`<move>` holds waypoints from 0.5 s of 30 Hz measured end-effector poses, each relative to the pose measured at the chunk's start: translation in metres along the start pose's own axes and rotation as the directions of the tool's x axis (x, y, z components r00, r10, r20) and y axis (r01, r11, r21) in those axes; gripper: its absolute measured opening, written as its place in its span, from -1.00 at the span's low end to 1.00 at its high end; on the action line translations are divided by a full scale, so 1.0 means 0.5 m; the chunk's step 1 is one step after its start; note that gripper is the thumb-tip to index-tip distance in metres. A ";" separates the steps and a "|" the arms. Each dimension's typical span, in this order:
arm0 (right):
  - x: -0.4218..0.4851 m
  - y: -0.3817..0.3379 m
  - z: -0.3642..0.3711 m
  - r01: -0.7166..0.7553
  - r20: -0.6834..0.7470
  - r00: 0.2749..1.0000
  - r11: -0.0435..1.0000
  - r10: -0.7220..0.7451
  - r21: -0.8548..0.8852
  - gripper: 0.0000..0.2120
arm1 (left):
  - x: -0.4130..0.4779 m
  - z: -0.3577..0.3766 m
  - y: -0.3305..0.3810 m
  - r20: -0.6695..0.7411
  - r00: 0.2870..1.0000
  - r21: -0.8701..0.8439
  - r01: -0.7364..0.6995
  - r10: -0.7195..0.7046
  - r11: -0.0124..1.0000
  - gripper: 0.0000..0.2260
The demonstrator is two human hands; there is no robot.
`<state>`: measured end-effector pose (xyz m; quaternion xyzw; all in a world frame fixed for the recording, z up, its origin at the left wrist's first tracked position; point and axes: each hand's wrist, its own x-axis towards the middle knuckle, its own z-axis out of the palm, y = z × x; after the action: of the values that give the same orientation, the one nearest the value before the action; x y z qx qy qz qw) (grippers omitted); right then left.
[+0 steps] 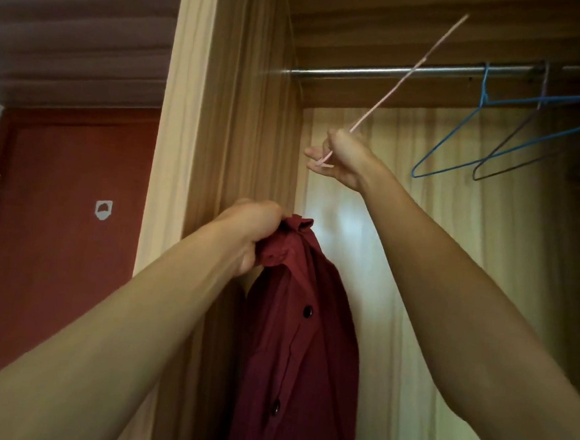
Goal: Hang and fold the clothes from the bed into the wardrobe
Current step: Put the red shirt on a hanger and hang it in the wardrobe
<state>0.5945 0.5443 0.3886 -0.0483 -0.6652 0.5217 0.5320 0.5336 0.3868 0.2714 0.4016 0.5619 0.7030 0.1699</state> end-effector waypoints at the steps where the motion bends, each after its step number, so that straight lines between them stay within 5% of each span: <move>1: -0.022 0.006 -0.019 0.003 -0.009 1.000 0.999 -0.003 -0.042 -0.56 | -0.004 0.000 -0.003 0.000 1.000 0.001 -0.004 0.004 1.000 -0.82; 5: -0.131 0.034 -0.124 0.024 0.035 0.999 0.999 -0.023 -0.026 -0.32 | -0.013 -0.002 -0.013 -0.018 0.999 0.012 -0.032 0.032 0.999 -0.80; 7: -0.179 0.040 -0.195 -0.048 0.062 0.997 0.995 0.053 -0.088 -0.43 | -0.013 -0.001 -0.017 -0.020 0.999 0.022 -0.029 0.030 0.999 -0.79; 9: -0.206 0.033 -0.257 -0.129 -0.057 0.991 0.989 0.125 -0.070 -0.53 | -0.019 0.007 -0.025 0.001 1.000 0.027 -0.002 0.002 1.000 -0.81; 12: -0.223 0.024 -0.336 -0.051 -0.260 0.963 0.994 0.075 0.096 -0.84 | -0.039 0.039 -0.050 0.069 0.996 0.054 0.049 -0.052 0.997 -0.81; 15: -0.268 0.024 -0.383 -0.030 -0.310 0.950 1.000 0.027 -0.004 -0.90 | -0.070 0.089 -0.079 0.172 0.979 0.074 0.102 -0.113 0.992 -0.83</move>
<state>0.7911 0.5897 0.2702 -0.1414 -0.5752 0.5122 0.6220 0.5803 0.4041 0.2239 0.4363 0.5879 0.6363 0.2433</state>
